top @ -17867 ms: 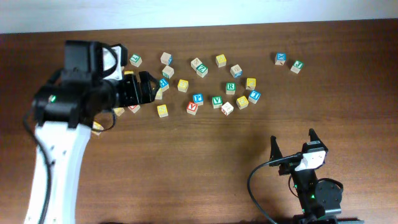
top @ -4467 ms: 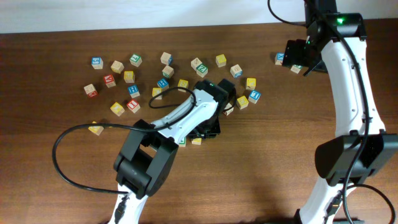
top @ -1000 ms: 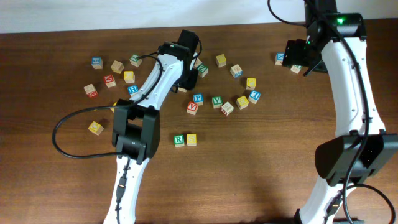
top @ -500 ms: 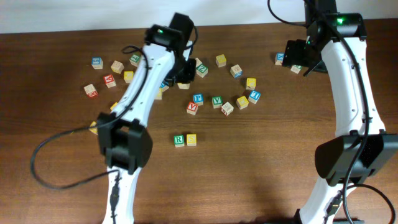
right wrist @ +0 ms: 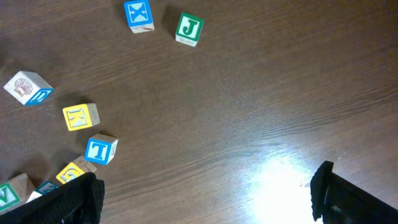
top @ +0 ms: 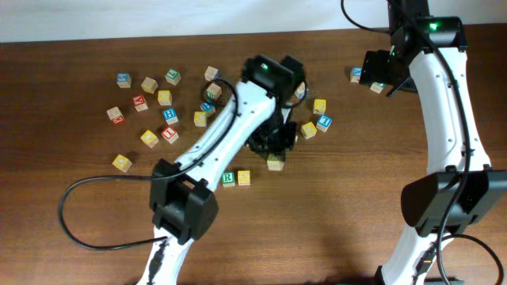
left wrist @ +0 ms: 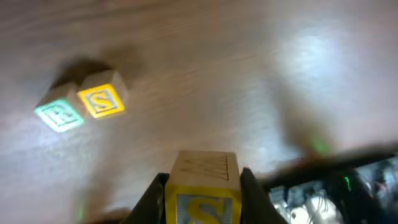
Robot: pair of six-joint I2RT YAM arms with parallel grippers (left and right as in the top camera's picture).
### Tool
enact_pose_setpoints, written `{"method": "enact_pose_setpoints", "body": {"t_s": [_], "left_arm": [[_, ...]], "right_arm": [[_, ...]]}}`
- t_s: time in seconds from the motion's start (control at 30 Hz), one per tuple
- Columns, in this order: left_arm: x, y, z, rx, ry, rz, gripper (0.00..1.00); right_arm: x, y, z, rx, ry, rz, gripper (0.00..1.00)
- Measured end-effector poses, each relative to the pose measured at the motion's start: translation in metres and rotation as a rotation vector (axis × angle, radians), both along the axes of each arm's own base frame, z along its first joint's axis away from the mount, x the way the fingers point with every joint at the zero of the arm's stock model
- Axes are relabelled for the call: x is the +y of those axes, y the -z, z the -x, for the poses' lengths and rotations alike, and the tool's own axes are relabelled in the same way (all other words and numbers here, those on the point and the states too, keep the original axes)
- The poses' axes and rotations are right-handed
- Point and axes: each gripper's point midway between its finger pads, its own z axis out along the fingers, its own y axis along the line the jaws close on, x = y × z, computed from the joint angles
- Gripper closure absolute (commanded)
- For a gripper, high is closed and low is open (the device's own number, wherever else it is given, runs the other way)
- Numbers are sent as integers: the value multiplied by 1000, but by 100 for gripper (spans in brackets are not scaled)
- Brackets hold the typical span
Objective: Spell out RSS
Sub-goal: 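Carry the second S block with the left gripper beside the first S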
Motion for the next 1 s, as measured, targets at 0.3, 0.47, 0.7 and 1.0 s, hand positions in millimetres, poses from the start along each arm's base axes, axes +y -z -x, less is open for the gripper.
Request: {"method": "enact_pose_setpoints", "body": {"t_s": [0.3,0.47,0.7,1.0], "left_arm": [[28,118,4,-87,-257,-298,96],[27,125,0,-115,-332,-295,92],[31,124,-5,-137,-306,-304,91],[40,124,-13,-188,-258,-343,89]], "right_arm": [[0,0,0,0,0,0,2],[0,0,0,0,0,0,2],[0,0,0,0,0,0,2],[0,0,0,0,0,0,2]]}}
